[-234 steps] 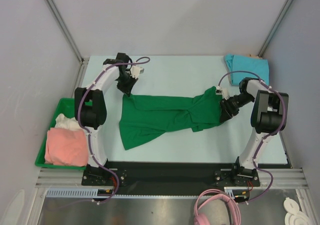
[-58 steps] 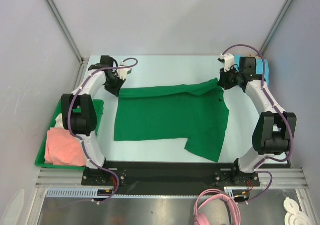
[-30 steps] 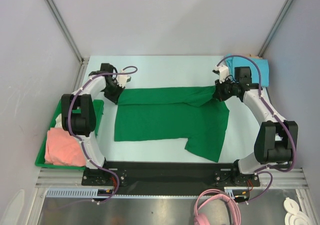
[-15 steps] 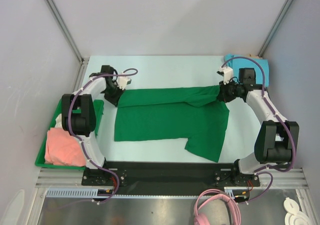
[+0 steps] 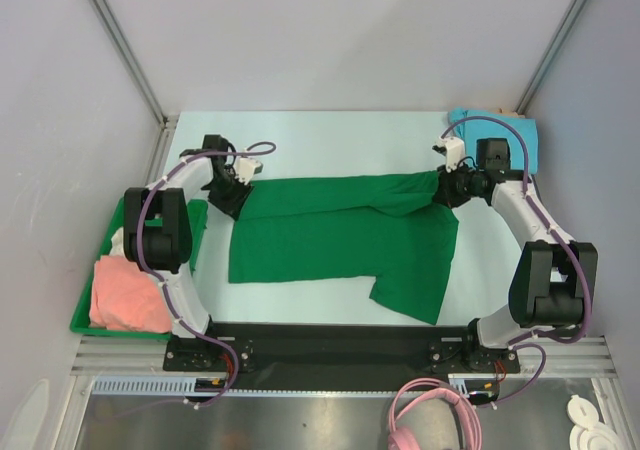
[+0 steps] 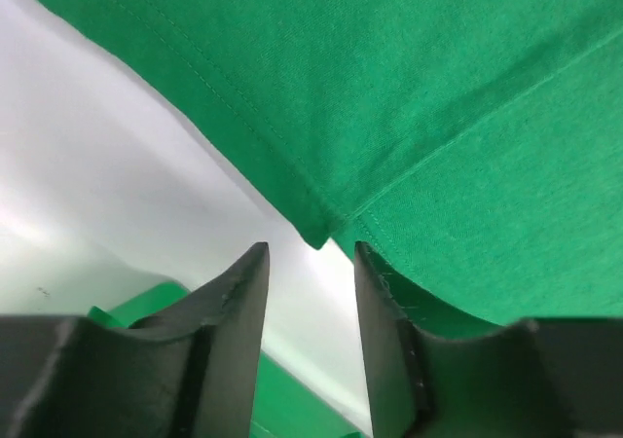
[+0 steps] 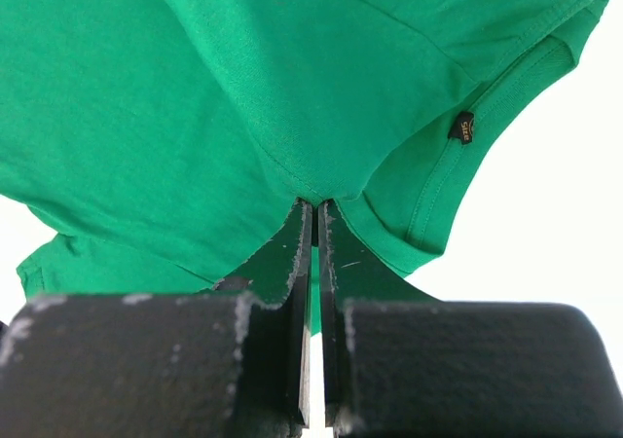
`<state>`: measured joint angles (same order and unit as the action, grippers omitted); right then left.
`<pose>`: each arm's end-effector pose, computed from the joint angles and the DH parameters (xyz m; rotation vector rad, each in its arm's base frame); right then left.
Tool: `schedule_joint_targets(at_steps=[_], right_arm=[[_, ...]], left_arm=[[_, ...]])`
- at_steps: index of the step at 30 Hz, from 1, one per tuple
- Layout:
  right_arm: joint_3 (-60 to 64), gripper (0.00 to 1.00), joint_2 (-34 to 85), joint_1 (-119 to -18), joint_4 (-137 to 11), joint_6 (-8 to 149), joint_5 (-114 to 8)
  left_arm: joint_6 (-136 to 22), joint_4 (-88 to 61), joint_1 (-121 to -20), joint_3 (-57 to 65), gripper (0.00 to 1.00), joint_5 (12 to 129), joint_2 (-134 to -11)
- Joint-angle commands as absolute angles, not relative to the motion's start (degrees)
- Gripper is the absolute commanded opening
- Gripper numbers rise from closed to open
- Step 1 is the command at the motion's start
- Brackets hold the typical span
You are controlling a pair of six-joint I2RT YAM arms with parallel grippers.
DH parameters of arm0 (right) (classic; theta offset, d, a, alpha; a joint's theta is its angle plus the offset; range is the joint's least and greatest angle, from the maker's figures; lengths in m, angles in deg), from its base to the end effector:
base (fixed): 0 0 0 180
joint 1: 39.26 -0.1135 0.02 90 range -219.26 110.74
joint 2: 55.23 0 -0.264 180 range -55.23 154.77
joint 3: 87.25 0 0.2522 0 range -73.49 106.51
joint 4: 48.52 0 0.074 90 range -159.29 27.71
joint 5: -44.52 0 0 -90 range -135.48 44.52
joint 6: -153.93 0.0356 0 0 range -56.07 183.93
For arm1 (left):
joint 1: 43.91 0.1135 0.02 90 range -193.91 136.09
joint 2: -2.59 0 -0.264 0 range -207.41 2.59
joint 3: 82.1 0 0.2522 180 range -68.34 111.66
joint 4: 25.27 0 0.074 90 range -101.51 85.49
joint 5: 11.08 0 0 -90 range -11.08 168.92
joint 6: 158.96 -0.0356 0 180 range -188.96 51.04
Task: Fold and stack the t-shirts
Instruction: Fold the tshirt
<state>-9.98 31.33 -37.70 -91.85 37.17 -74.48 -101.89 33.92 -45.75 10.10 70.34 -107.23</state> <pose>0.3172 0.0086 0.2528 -0.7180 2.2634 0.3974 0.3744 -0.0173 0.1792 0.8837 2.7389 -0.1188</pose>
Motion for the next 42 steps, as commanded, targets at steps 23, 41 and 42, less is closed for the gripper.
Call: schedule_joint_targets(at_steps=[23,41,42], right_arm=[[-7.1,0.0,35.8,-36.8,-89.6,40.0,-75.6],[7.5,0.21,49.6,-36.6,-82.9,43.7,-69.8],[7.6,0.3,49.1,-36.6,-83.0,43.6,-69.0]], left_arm=[[-101.7,36.6,-55.9,15.2,0.33,69.2,-107.0],[-101.8,35.7,-56.1,14.4,0.32,69.3,-109.4],[-101.7,35.7,-56.1,14.5,0.32,69.3,-109.6]])
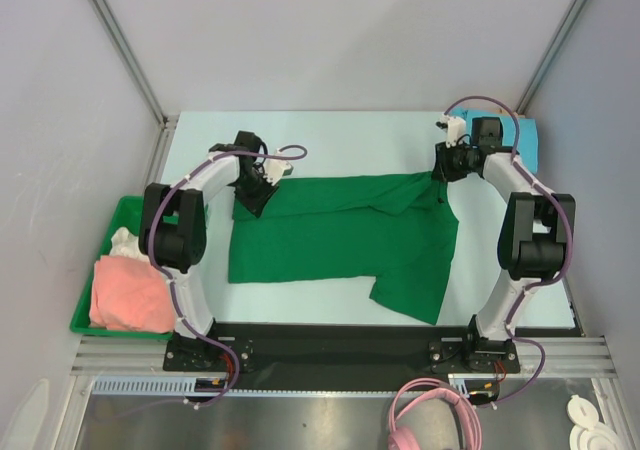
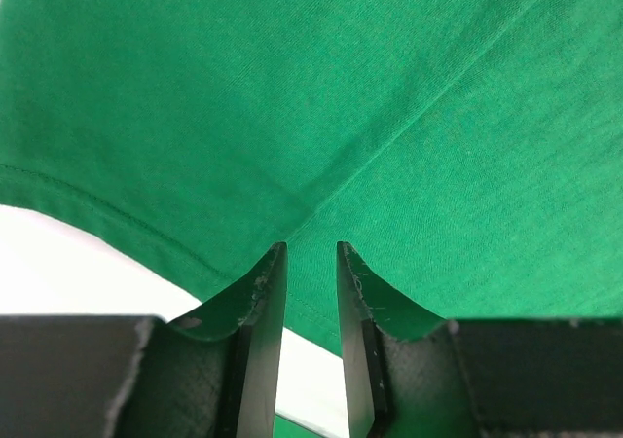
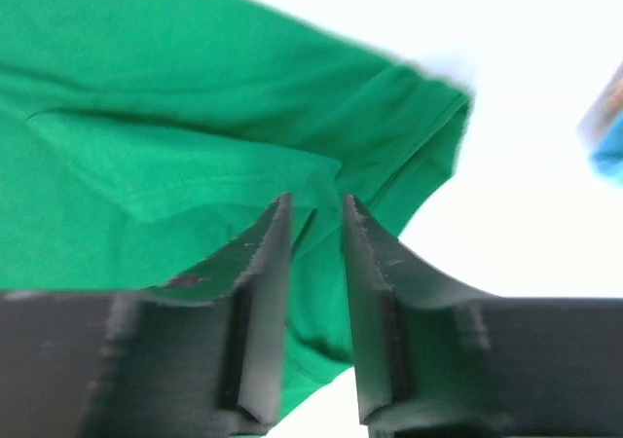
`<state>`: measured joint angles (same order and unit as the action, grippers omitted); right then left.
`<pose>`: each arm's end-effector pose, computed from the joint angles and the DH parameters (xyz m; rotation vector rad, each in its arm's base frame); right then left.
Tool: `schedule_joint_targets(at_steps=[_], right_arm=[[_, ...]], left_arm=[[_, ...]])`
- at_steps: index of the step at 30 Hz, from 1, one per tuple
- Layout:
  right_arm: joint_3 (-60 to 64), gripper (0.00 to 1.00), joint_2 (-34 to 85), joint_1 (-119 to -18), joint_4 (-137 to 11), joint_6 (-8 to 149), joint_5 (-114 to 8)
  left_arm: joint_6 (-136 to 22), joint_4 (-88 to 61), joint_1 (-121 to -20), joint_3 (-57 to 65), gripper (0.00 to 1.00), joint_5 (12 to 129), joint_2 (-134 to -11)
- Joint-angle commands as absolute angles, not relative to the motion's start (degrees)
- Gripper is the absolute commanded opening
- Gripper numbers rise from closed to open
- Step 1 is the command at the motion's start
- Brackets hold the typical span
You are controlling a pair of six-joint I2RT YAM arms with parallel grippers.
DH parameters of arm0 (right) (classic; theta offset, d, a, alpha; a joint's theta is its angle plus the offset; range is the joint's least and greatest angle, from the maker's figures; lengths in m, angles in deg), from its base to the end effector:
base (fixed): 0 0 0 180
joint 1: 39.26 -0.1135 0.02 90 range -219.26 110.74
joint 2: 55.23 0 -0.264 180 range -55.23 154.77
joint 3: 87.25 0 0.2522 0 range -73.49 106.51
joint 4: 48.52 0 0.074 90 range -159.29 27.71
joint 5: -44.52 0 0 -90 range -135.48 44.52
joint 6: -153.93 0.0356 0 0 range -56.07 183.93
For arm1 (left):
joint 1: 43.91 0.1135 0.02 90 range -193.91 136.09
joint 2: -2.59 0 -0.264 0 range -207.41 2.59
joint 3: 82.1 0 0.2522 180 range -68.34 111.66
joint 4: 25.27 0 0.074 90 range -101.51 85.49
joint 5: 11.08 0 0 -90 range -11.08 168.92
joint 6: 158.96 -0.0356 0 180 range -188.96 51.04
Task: Fold and stack the t-shirts
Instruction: Fold the tshirt
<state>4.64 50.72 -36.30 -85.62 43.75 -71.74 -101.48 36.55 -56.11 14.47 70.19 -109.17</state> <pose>0.4039 -0.0051 0.2236 -0.5469 2.3116 0.3736 0.3759 -0.0868 0.1862 1.1218 2.6611 -0.1590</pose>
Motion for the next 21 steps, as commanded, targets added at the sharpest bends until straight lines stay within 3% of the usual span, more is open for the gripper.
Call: schedule_joint_targets(at_steps=[1,3,9,13,21], right_arm=[[7.8,0.34,48.6,-36.6,-83.3,43.5,-68.8],[7.3,0.39,45.9,-36.7,-85.3,41.6,-70.2],[-2.2,0.39,38.9,-41.6,-95.2,32.5,-78.3],[-4.5,0.36,41.0,-45.0,-102.3,29.8,-82.7],[-1.7,0.36,48.0,-47.7,-96.4,34.5,-80.2]], left_arm=[[-101.7,35.7,-56.1,14.7,0.32,69.3,-109.6],[-101.7,35.8,-56.2,15.2,0.32,69.3,-109.7],[-101.6,36.0,-56.2,16.5,0.33,69.6,-109.3],[-101.4,36.0,-56.2,16.8,0.33,69.8,-109.5],[-101.4,35.8,-56.2,15.0,0.33,70.0,-108.0]])
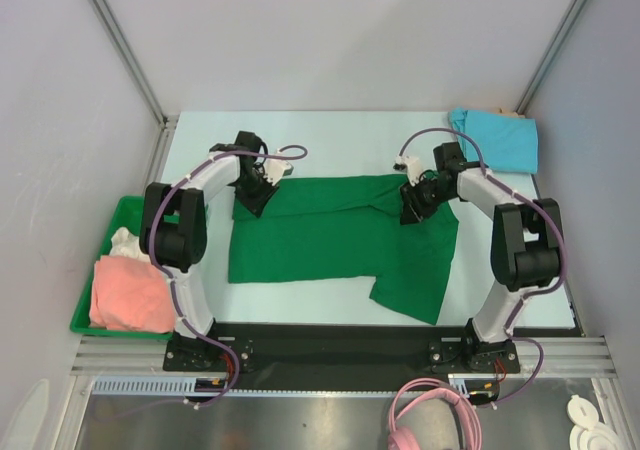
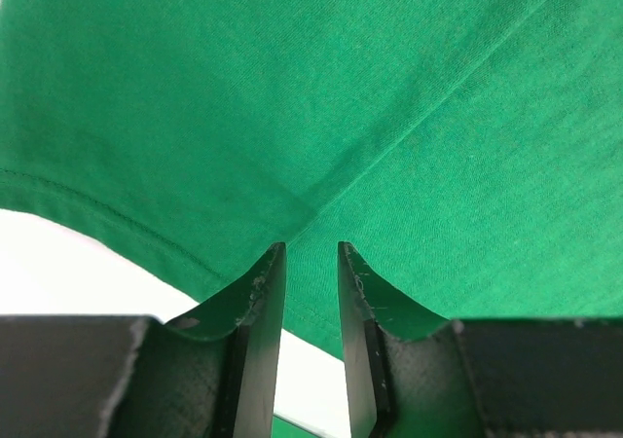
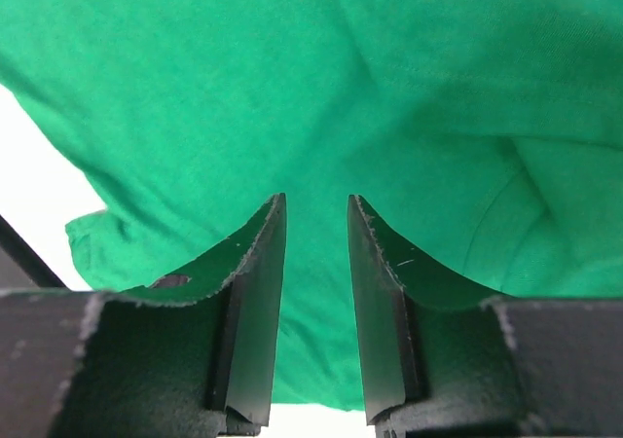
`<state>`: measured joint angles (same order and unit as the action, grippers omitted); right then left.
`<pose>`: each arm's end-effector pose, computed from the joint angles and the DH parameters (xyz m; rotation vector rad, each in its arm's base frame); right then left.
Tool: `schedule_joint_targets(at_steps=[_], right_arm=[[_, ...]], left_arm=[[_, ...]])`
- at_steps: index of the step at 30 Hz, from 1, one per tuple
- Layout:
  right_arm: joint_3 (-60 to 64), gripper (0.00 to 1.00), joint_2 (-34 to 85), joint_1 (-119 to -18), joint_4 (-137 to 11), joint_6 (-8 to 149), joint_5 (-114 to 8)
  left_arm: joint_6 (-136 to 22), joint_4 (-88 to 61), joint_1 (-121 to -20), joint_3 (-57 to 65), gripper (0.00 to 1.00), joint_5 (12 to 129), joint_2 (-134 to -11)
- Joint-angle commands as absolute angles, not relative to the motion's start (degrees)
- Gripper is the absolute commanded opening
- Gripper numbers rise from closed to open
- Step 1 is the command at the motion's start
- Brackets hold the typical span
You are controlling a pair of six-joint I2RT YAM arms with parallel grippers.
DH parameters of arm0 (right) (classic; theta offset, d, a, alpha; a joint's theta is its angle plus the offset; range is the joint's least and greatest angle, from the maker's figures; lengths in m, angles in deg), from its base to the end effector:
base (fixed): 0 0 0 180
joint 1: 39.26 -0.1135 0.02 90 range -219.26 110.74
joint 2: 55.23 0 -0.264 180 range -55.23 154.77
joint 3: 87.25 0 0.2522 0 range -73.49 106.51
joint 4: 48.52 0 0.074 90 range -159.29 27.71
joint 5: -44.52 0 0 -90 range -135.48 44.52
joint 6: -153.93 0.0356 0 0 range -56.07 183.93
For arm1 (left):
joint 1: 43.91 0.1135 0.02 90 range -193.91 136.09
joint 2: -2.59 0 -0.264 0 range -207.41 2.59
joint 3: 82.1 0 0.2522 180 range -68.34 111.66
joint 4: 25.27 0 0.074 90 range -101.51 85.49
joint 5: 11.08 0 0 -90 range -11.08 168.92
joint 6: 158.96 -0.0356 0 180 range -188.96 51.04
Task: Fold and stack the t-shirts
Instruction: Fold the tshirt
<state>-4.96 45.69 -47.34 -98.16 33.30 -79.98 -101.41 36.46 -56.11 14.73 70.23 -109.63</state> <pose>0.3410 0.0688 0.1962 -0.9984 2.3792 0.6877 0.3774 -0.0871 0.1845 1.1207 2.6638 -0.1588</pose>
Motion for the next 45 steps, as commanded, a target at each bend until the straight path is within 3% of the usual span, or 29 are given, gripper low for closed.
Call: schedule_joint_targets(at_steps=[1,23,25,26,29,32,45], right_arm=[[-1.1,0.36,48.7,-47.8,-96.3,34.8,-80.1],[8.0,0.38,60.4,-48.6,-94.0,37.3,-79.5],[7.6,0.32,60.3,-48.7,-94.0,37.2,-79.7],[7.5,0.21,60.3,-48.6,-93.9,37.2,-79.8],[5.9,0.06,58.8,-48.6,-92.3,37.8,-80.4],[5.1,0.0,57.0,-48.9,-92.1,37.9,-80.3],[-2.6,0.0,41.1,-51.6,-101.4,34.1,-82.5]], left_arm=[[-101.4,35.9,-56.2,14.7,0.33,70.0,-107.7],[-101.7,34.6,-56.2,10.1,0.33,71.6,-104.5],[-101.7,34.5,-56.2,10.2,0.33,71.5,-104.7],[-101.7,34.5,-56.2,10.4,0.33,71.5,-104.8],[-101.7,34.5,-56.1,10.9,0.33,71.5,-105.2],[-101.7,34.5,-56.1,11.3,0.33,71.5,-105.5],[-101.7,33.8,-56.1,12.1,0.32,70.2,-106.7]])
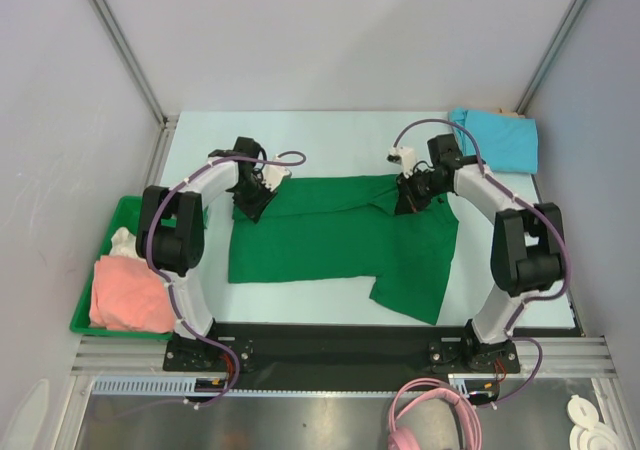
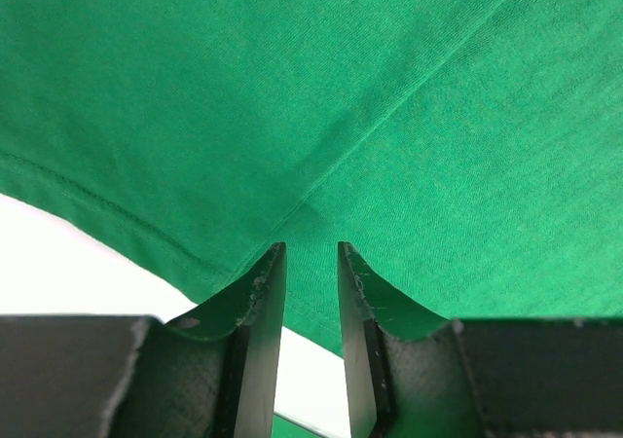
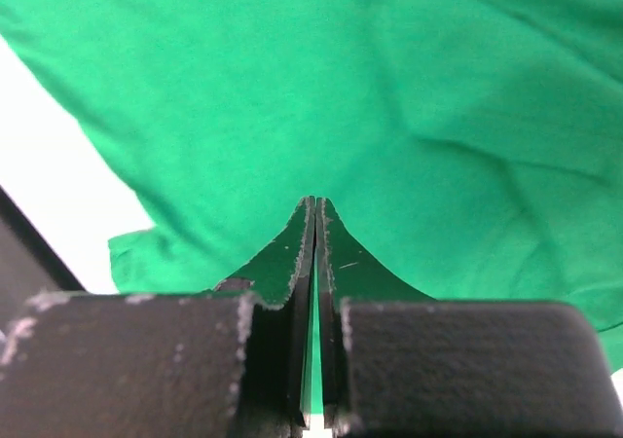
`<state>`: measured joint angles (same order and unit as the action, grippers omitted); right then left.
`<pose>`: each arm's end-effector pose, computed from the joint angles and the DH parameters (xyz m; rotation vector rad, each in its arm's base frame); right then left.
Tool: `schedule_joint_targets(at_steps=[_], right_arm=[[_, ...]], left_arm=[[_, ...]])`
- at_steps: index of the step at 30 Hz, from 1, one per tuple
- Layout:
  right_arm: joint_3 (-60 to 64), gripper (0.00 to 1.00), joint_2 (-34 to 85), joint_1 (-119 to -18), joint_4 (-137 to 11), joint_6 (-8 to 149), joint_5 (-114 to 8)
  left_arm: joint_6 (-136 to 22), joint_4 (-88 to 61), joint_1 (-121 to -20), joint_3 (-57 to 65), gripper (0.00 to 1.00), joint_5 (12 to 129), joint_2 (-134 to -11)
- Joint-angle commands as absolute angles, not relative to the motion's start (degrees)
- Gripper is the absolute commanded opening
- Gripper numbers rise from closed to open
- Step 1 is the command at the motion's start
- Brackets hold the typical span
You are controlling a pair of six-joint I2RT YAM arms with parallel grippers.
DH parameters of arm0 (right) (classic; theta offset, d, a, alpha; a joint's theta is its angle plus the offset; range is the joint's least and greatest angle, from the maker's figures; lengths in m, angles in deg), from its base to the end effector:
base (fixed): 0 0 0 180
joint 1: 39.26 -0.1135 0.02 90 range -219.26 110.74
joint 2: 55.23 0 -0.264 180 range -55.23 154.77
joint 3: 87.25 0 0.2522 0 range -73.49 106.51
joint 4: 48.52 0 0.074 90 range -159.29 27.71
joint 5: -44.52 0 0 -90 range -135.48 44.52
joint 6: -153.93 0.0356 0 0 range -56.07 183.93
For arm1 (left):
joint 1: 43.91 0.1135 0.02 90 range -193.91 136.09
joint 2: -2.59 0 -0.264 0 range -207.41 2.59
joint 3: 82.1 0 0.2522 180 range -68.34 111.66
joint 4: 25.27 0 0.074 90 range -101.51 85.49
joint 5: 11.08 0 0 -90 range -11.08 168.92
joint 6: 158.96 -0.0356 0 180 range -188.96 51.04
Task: Fold and stack the t-shirts
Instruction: Fold the tshirt
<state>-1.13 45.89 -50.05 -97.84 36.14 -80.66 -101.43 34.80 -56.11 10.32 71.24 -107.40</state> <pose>0.3490 0.0874 0.2144 -1.0069 2.3243 0.7070 0.3646 -0.0837 0.1787 1.1227 2.6771 -0.1365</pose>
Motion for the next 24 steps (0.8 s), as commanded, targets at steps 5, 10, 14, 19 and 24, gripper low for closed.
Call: schedule_joint_targets(at_steps=[5,10,14,19,24], right_arm=[[-6.3,0.16,39.1,-53.7,-100.6,36.2,-81.3],[-6.1,0.45,42.6,-54.3,-93.0,39.2,-73.4],[-2.8,0.42,47.4,-54.5,-90.6,38.8,-70.4],[0.9,0.42,51.7,-54.5,-88.8,38.9,-69.0],[2.5,0.42,54.2,-54.5,-87.7,39.2,-68.7]], left_arm=[[-101.4,33.9,-56.1,12.9,0.32,70.2,-107.2],[-101.3,34.3,-56.1,13.8,0.33,70.2,-107.1],[-101.3,34.5,-56.1,13.2,0.32,70.5,-106.7],[-101.4,34.3,-56.1,12.3,0.32,71.1,-106.3],[-101.4,34.2,-56.1,12.1,0.33,71.4,-106.4]])
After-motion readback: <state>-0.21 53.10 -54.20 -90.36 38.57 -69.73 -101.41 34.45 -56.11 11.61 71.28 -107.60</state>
